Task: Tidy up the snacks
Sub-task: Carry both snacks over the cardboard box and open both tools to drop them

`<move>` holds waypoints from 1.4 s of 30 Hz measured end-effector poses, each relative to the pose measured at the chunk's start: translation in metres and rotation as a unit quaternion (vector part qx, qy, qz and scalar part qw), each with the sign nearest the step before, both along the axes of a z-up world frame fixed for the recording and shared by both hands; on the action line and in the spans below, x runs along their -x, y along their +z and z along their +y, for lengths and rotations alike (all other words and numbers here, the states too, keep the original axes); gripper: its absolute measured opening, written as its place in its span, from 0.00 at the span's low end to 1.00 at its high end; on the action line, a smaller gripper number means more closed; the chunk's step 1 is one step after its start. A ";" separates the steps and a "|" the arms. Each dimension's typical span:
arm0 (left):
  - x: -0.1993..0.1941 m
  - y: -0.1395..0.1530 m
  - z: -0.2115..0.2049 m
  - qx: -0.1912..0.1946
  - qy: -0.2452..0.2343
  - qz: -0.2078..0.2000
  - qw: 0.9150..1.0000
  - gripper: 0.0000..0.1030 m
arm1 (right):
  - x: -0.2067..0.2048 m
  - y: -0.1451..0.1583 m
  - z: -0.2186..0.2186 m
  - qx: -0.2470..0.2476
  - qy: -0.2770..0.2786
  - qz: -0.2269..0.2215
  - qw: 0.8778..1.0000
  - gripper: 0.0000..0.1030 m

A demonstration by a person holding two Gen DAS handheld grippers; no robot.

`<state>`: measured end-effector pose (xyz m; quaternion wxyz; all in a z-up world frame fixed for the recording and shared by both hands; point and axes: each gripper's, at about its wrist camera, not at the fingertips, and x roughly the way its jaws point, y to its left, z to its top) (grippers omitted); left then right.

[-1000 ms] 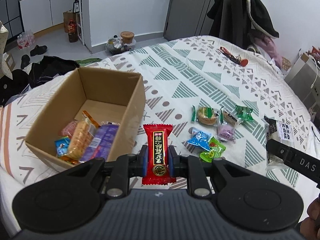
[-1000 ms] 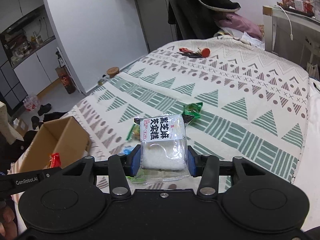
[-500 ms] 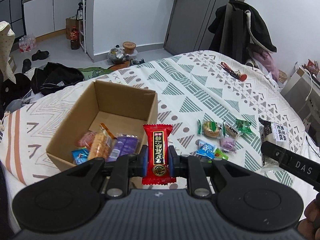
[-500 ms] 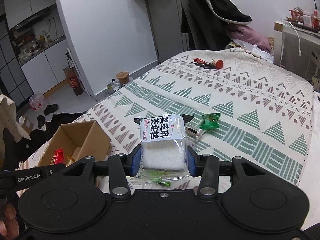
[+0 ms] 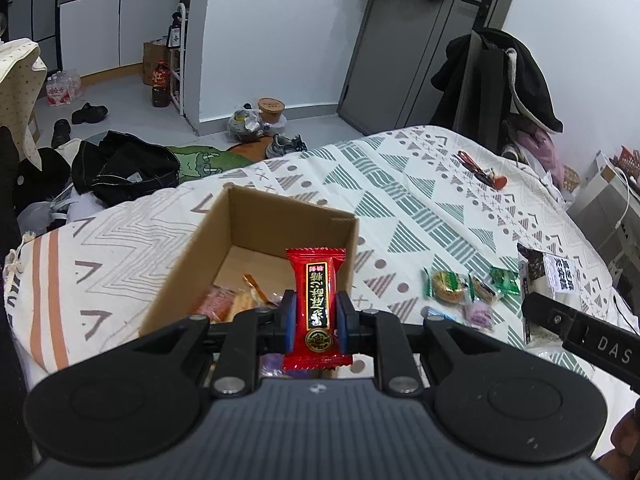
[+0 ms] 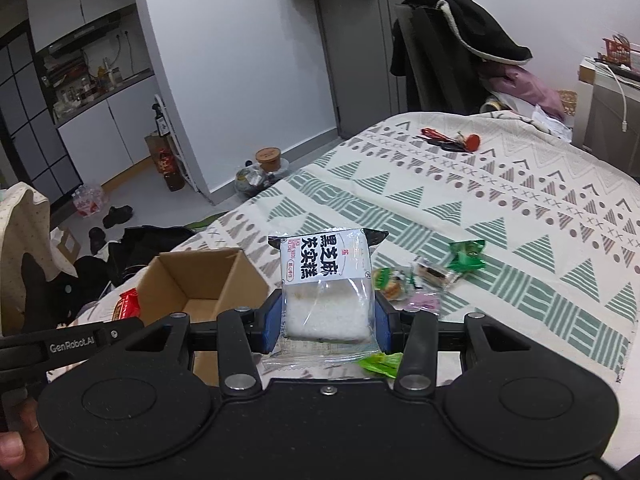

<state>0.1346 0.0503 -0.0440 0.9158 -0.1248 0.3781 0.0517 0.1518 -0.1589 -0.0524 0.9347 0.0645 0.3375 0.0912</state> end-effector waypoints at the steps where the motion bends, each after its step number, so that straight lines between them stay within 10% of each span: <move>1: 0.000 0.000 0.003 0.001 0.000 -0.001 1.000 0.18 | 0.000 0.001 0.003 0.000 0.001 0.000 1.000 0.43; 30: -0.039 -0.041 0.080 0.048 0.036 0.001 0.998 0.19 | -0.038 -0.020 0.096 0.007 0.059 0.029 0.998 0.43; 42: -0.033 -0.044 0.097 0.058 0.049 0.009 0.997 0.38 | -0.053 -0.029 0.126 -0.001 0.082 0.040 0.996 0.49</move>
